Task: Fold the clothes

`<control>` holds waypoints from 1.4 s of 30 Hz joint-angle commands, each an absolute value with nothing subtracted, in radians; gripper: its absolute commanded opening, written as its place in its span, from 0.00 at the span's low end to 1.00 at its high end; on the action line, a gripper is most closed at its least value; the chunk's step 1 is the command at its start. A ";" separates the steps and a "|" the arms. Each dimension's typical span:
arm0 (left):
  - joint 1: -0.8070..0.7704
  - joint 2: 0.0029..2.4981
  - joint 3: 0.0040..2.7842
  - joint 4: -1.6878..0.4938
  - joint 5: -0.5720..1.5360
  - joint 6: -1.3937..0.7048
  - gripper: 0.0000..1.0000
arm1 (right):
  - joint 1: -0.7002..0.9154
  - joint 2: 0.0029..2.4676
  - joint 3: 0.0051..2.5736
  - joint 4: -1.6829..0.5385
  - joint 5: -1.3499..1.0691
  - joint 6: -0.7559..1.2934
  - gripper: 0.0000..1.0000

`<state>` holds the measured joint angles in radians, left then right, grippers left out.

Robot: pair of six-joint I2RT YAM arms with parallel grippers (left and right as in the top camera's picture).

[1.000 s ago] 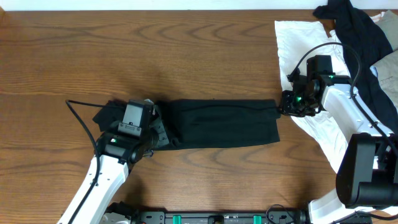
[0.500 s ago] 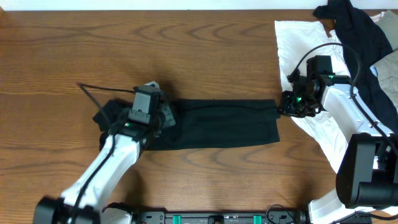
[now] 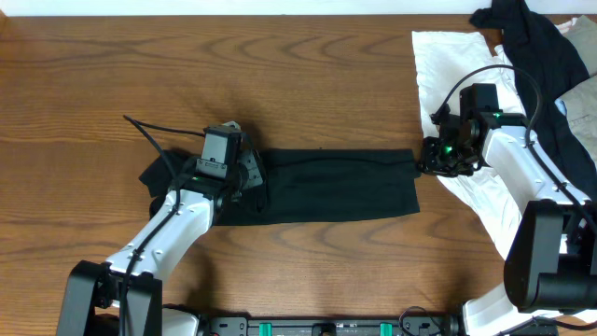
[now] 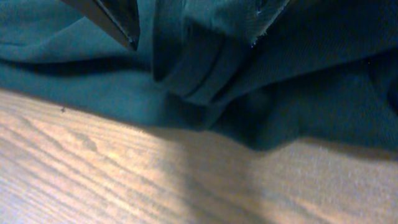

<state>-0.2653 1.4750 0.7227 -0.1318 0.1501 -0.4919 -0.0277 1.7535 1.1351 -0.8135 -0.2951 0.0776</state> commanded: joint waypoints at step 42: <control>-0.198 1.460 0.735 -0.026 0.103 -0.431 0.55 | -0.035 1.736 1.135 -0.830 -0.295 0.062 0.17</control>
<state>-0.2043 1.4261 0.7326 -0.0216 0.1261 -0.4164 -0.0277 1.7535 1.1351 -0.8291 -0.2951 0.0776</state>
